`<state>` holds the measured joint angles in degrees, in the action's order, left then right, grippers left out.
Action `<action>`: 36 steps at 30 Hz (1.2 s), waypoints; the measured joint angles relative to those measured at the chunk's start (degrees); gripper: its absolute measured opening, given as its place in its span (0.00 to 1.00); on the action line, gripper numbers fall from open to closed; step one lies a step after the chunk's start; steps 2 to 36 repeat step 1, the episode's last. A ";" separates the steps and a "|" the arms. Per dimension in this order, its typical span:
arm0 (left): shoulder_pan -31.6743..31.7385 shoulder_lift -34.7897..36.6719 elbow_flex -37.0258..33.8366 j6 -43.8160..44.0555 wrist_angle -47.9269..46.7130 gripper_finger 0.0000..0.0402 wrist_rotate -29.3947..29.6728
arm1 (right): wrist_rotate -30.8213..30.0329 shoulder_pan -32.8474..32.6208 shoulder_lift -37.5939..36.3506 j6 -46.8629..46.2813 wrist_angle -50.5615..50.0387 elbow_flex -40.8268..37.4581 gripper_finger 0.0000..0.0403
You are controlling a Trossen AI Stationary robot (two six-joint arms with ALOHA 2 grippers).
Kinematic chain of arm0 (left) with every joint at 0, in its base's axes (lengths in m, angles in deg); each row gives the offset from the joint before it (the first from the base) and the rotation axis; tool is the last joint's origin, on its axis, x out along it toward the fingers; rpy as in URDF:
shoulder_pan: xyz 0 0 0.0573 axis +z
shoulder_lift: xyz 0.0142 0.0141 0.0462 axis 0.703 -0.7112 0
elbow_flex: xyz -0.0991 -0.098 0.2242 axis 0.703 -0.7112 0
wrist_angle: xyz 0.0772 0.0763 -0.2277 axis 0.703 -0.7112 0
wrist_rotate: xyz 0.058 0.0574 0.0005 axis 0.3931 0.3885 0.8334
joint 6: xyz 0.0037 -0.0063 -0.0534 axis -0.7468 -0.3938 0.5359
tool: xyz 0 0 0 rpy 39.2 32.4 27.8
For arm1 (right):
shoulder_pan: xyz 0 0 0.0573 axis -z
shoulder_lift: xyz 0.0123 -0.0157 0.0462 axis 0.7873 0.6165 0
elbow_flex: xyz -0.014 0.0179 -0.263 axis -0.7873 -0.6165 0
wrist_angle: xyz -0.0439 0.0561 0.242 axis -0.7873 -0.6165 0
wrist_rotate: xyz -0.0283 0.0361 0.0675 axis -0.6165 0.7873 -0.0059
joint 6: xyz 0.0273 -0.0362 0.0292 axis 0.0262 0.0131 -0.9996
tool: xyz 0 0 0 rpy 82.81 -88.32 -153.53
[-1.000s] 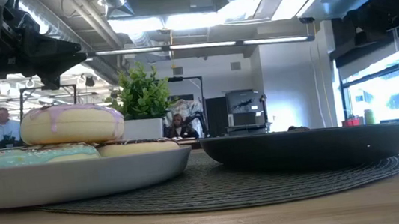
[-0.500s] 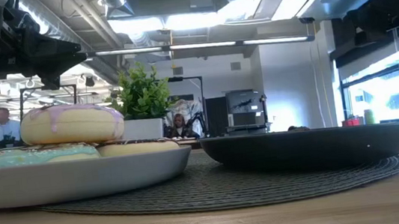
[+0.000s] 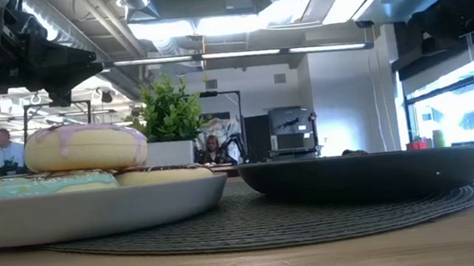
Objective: Pick & Place donuts
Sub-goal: Return to Home Position
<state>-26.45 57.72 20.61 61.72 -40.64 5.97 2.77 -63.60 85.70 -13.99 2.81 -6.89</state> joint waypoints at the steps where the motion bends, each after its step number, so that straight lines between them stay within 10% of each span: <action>1: 0.00 0.00 0.00 -0.01 0.01 0.32 0.01 | 0.00 0.00 0.00 0.02 0.00 0.00 0.43; 36: 0.00 0.00 0.00 -0.01 0.01 0.32 0.01 | 0.00 0.00 0.00 0.02 0.00 0.00 0.43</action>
